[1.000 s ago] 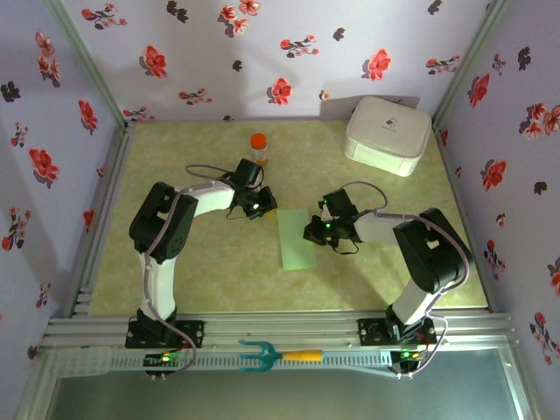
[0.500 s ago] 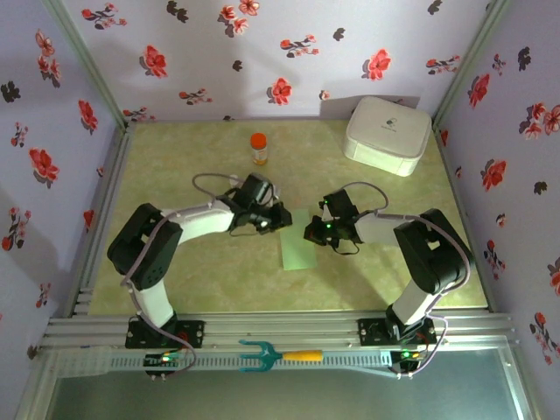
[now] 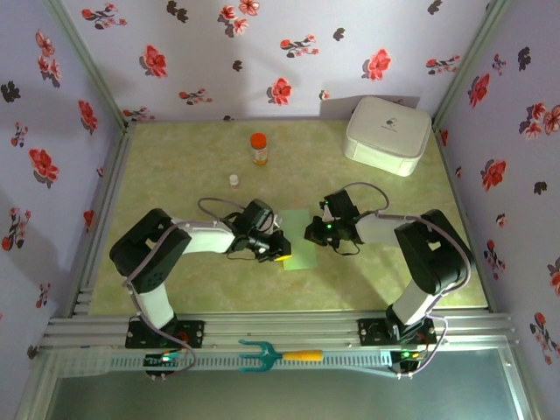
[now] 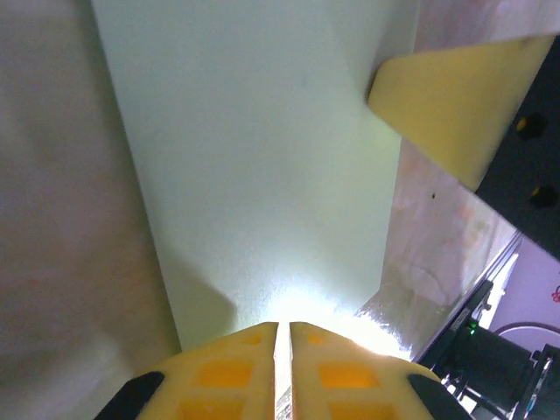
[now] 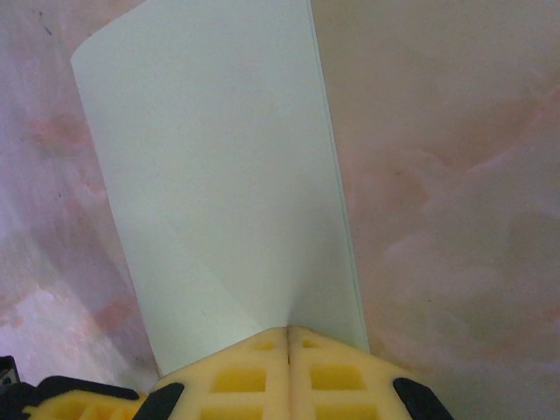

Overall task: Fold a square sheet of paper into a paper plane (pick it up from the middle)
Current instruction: First fold the square sheet of paper in half at the center of the table.

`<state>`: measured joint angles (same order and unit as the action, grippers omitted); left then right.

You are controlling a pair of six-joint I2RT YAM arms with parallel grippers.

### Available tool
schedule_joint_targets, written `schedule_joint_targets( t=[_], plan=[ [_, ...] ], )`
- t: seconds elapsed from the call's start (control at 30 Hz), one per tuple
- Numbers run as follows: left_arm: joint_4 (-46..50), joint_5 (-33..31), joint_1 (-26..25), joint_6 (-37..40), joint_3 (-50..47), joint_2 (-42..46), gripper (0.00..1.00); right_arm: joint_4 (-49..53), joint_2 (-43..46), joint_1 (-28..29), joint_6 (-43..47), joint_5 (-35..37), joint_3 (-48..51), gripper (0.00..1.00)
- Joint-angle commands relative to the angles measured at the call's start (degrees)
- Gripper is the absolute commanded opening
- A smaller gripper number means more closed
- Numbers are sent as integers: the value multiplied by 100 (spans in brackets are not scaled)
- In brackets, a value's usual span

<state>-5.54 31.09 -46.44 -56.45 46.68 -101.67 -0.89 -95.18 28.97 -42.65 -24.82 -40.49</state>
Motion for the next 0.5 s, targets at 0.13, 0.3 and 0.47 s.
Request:
schedule_joint_targets(
  t=[0.13, 0.3, 0.47],
  plan=[
    [775, -293, -170, 463, -137, 128, 13, 785, -186, -58, -56, 568, 250, 0],
    [942, -419, -233, 555, -89, 237, 13, 805, -168, -58, -25, 549, 218, 0],
    [826, -688, -228, 542, 77, 743, 14, 678, 29, -58, 95, 241, 118, 5]
  ],
)
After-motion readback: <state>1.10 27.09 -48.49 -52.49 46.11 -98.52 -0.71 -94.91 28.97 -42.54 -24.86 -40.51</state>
